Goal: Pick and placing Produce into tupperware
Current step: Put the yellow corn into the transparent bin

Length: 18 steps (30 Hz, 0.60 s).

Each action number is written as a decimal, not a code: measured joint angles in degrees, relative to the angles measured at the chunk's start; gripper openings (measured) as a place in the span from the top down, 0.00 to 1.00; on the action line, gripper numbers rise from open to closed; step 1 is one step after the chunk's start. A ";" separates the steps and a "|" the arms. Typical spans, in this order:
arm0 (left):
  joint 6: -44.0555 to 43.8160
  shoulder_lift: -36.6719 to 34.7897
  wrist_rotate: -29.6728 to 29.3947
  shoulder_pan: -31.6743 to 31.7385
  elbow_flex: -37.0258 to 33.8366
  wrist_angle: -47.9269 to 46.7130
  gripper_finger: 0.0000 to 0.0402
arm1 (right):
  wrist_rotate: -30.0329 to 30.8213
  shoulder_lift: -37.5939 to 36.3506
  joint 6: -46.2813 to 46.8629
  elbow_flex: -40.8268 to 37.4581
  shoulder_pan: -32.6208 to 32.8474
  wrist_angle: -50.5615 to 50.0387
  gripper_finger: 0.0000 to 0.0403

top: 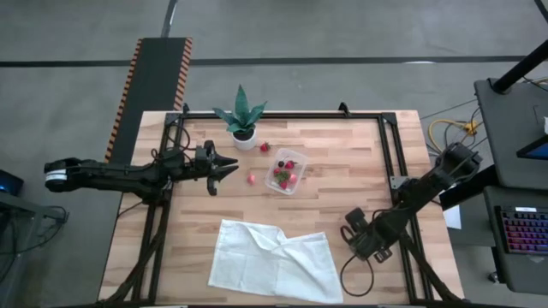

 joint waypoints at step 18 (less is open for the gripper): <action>-0.02 -0.02 0.07 0.00 0.00 0.02 0.78 | -0.43 1.18 -0.84 -0.12 -2.00 0.05 0.50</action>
